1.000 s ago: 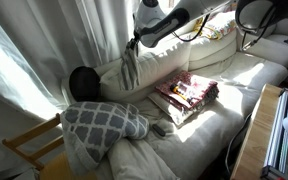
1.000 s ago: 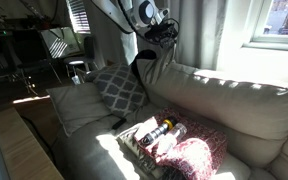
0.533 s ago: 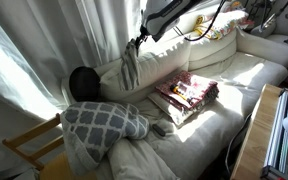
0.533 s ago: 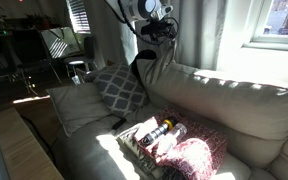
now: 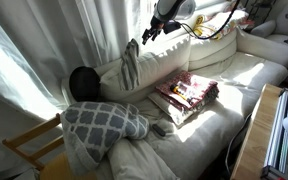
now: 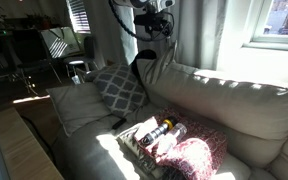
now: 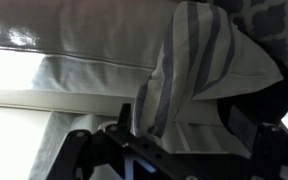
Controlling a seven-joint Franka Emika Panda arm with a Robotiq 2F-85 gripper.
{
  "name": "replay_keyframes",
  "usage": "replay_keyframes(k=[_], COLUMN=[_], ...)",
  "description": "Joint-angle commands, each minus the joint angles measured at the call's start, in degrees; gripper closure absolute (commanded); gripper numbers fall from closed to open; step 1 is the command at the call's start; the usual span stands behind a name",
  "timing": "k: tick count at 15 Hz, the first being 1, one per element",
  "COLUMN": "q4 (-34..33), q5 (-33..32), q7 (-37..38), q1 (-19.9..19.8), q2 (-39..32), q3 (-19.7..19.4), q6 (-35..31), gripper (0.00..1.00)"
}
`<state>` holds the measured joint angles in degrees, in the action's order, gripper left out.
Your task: Put the towel on the backrest of the chair
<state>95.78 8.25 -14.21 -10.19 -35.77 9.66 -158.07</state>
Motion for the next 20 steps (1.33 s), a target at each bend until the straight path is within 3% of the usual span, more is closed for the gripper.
replay_keyframes(k=[1,8,13,14,20], q4=[9.6,15.7,19.7,20.8,26.2], q5=[7.5,23.6,32.6,32.5,37.4], q7=[-6.9,-23.1,-31.9,-32.4,-37.7], q1=[-7.1,-15.6,-15.3,-17.8,-20.2], q2=[6.9,12.2,16.0,16.3,21.1], q3=[6.6,15.6,14.3,16.8,17.2], q6=[-0.8,0.6,0.6,-0.1,-0.3], gripper=[0.0,0.0,0.0,0.0,0.0])
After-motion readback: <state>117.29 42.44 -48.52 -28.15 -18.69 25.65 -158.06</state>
